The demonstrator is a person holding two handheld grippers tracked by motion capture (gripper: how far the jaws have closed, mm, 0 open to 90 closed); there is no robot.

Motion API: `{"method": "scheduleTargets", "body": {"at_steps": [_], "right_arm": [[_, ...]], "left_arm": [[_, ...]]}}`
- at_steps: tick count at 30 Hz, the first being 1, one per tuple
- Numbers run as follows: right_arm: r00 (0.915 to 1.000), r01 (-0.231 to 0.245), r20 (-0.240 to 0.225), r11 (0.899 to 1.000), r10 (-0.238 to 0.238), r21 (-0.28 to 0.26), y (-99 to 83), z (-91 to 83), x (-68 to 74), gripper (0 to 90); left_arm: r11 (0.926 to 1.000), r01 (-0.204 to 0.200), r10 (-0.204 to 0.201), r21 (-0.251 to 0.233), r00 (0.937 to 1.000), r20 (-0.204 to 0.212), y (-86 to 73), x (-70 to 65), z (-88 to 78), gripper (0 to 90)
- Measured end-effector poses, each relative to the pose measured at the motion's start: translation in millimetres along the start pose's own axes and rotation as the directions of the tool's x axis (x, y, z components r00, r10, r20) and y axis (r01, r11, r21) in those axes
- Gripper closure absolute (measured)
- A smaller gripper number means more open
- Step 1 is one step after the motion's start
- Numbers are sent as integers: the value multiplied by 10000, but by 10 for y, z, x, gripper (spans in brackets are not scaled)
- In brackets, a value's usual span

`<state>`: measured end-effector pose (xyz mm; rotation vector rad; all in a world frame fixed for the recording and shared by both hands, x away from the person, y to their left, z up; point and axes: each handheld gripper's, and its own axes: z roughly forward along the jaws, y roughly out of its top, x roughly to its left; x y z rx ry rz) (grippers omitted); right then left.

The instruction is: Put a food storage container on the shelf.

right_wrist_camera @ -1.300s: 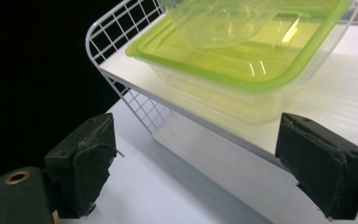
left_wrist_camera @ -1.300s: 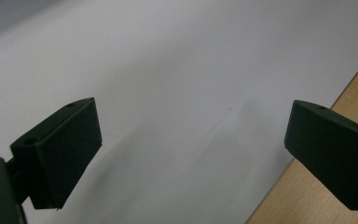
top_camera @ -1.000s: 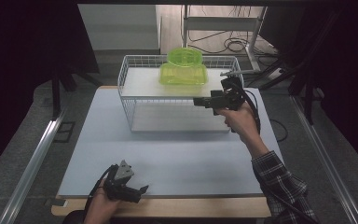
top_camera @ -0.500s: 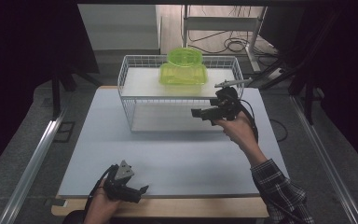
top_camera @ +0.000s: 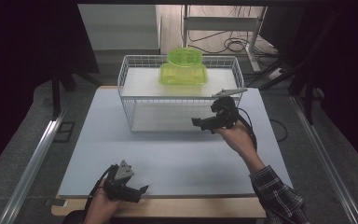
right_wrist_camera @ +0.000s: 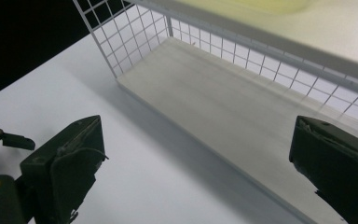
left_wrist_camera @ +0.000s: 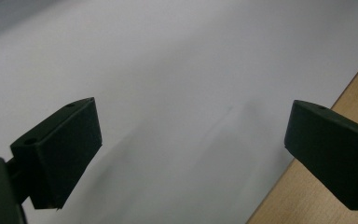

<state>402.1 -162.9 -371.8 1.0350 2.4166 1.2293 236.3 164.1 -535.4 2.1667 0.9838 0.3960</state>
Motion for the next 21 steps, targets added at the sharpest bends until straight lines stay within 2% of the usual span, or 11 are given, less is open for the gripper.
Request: {"method": "scheduleTargets", "body": {"at_steps": [21], "right_arm": [[9989, -33, 469, 9995, 19, 298, -449, 100, -18, 3]], "left_arm": [[10000, 42, -42, -11, 10000, -1, -1, 4, -2, 36]]}}
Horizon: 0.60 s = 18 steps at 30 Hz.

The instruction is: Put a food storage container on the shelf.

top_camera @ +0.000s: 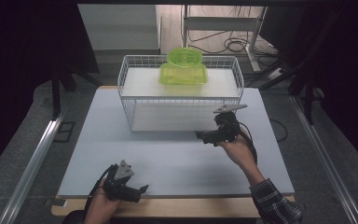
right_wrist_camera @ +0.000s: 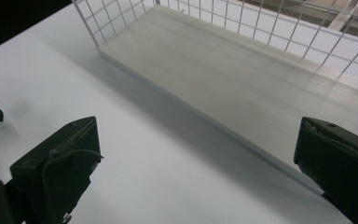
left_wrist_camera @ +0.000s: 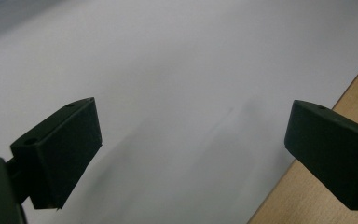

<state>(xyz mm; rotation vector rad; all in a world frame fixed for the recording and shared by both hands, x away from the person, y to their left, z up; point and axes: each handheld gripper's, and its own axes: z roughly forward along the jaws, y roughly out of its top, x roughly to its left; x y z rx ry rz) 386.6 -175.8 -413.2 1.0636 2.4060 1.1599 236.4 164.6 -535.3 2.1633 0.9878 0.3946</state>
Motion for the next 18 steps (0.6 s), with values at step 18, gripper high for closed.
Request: {"method": "scheduleTargets", "body": {"at_steps": [18], "right_arm": [[9996, 82, 259, 9999, -83, 62, -412, 29, -4, 2]], "left_arm": [[10000, -84, 83, -41, 9999, -63, -3, -1, 0, 35]]}}
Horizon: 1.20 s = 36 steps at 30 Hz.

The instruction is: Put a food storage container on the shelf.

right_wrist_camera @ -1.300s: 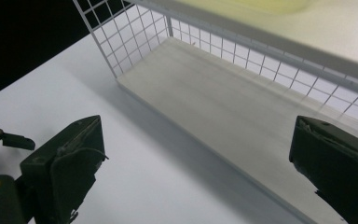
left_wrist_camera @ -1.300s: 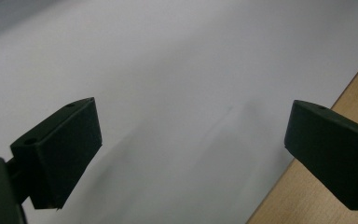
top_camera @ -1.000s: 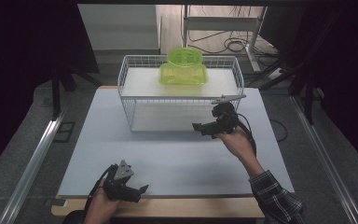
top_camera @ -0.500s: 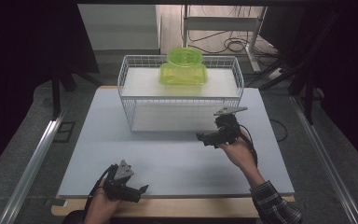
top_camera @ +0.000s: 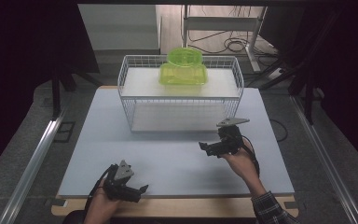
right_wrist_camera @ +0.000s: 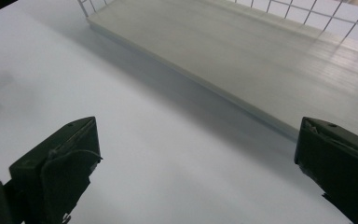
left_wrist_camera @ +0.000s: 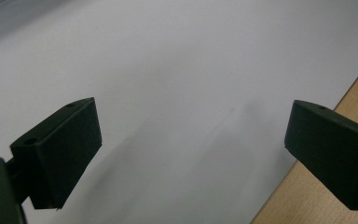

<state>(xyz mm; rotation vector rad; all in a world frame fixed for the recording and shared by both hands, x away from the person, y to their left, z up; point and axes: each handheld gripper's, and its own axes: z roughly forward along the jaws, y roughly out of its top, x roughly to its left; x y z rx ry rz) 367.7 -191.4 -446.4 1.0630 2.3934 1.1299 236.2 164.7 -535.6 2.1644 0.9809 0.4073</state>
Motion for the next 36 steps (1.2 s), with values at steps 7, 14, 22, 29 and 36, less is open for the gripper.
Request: {"method": "scheduleTargets", "body": {"at_steps": [7, 14, 22, 29, 36], "right_arm": [[10000, -64, -15, 10000, 64, 30, -138, -29, 7, 2], [10000, -20, 28, 10000, 20, 10, -274, -70, 43, 2], [9999, 40, 114, 10000, -41, 50, -445, -107, 74, 3], [10000, -22, 54, 9999, 21, 135, -638, -148, 83, 4], [9998, -197, -3, 9992, 197, 362, -816, -156, 75, 11]], "left_arm": [[10000, -27, 26, -57, 10000, -27, 0, -1, -5, 35], [9999, 32, -33, -166, 10000, -17, 0, -1, -12, 33], [9998, 16, -17, -176, 10000, -16, 0, -2, -13, 33], [9999, -55, 54, -146, 10000, -23, -1, -5, -10, 33], [9999, -148, 148, -85, 9999, -19, -3, -13, 3, 29]]}}
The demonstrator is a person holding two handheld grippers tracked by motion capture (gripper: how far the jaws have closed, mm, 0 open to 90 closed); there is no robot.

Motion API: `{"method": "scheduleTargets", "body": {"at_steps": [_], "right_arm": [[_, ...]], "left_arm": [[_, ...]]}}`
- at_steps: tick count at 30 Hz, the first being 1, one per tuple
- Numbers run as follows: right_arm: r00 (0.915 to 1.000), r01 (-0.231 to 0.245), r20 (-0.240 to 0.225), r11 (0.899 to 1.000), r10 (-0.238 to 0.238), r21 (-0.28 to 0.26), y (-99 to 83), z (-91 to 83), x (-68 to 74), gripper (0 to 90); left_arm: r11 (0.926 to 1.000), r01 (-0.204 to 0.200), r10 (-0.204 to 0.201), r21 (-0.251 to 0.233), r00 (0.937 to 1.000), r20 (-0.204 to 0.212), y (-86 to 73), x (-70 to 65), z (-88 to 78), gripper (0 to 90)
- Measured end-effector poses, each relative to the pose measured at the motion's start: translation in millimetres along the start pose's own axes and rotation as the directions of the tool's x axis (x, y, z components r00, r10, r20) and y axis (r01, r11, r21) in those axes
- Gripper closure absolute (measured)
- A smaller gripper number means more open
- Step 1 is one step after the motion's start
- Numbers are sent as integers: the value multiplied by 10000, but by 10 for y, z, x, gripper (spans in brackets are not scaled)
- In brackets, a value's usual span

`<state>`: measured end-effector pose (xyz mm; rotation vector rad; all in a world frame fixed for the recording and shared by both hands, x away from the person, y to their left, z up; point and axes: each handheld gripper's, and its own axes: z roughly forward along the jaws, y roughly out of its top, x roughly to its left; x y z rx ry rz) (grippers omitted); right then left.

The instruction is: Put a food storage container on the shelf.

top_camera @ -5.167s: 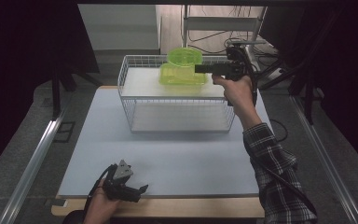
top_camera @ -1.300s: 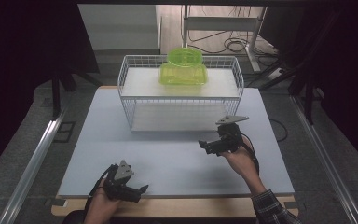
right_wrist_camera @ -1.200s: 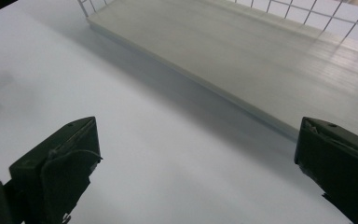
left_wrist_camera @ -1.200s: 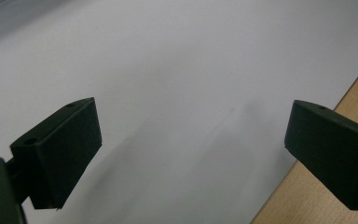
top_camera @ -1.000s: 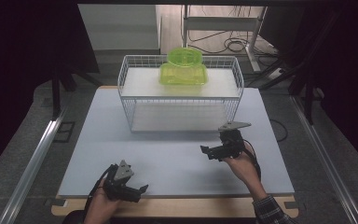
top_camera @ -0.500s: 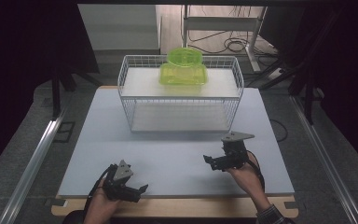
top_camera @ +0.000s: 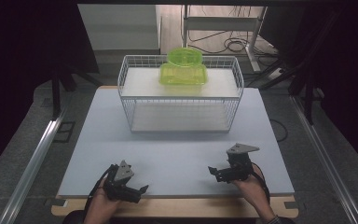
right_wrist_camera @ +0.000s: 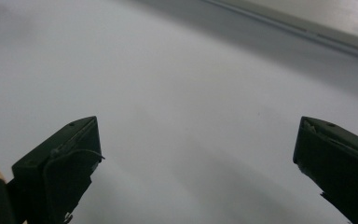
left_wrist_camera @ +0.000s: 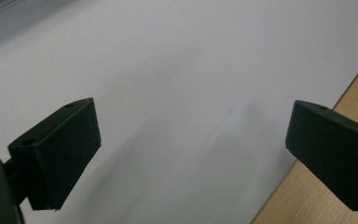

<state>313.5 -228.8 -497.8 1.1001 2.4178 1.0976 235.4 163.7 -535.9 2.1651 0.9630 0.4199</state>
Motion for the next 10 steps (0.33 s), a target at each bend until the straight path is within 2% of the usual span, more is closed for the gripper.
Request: {"method": "scheduleTargets", "body": {"at_steps": [7, 10], "right_arm": [[9998, 172, 65, 9982, -176, 573, -108, 68, 28, 12], [9996, 232, 125, 9977, -240, 629, -107, 80, 28, 12]], "left_arm": [[10000, -37, 37, 32, 10000, -6, 0, -2, 4, 27], [10000, -20, 20, 17, 10000, -2, 4, -2, 5, 25]]}}
